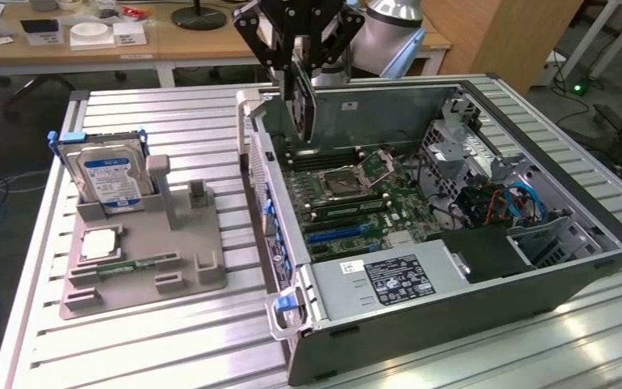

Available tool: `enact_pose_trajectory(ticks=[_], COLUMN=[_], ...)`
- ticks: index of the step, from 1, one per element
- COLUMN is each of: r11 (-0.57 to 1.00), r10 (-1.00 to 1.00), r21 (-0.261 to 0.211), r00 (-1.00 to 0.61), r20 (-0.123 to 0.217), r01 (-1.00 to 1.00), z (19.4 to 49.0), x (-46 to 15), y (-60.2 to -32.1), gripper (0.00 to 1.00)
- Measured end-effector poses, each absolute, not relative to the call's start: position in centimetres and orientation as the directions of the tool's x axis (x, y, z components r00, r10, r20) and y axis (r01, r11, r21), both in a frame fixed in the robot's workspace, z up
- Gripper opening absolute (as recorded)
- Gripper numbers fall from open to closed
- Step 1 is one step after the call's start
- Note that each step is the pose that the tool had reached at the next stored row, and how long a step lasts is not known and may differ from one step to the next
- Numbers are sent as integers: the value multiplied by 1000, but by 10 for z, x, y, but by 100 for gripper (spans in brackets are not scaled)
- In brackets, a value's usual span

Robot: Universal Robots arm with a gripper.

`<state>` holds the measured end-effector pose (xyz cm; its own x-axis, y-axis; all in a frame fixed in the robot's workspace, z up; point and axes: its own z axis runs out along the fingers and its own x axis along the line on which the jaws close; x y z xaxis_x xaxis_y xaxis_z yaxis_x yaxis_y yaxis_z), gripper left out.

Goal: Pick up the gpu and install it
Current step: 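Pick up the gpu and move the gpu toward the slot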

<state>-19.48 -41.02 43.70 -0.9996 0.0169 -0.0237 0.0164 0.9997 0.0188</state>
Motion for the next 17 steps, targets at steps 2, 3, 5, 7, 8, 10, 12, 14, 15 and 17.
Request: enact_pose_trajectory(ticks=[2, 3, 5, 7, 8, 10, 12, 14, 15, 17], r11=[1000, 1000, 1000, 1000, 1000, 1000, 1000, 1000, 1000, 1000], r10=[17, 17, 17, 17, 17, 17, 17, 17, 17, 17], r21=[19, 19, 19, 19, 19, 19, 19, 19, 19, 19], r00=[-1000, -1000, -1000, -1000, -1000, -1000, -1000, -1000, -1000, -1000], r20=[-24, -24, -24, -24, -24, -24, -24, -24, -24, -24], r01=[16, 16, 16, 16, 16, 16, 16, 16, 16, 17], z=[437, 437, 437, 437, 437, 437, 437, 437, 437, 437], x=[-195, -195, -195, -195, -195, -194, -192, -191, -190, -187], y=[-410, -410, -410, -410, -410, -410, -410, -410, -410, -410], gripper=[27, 27, 27, 27, 27, 27, 27, 27, 27, 27])
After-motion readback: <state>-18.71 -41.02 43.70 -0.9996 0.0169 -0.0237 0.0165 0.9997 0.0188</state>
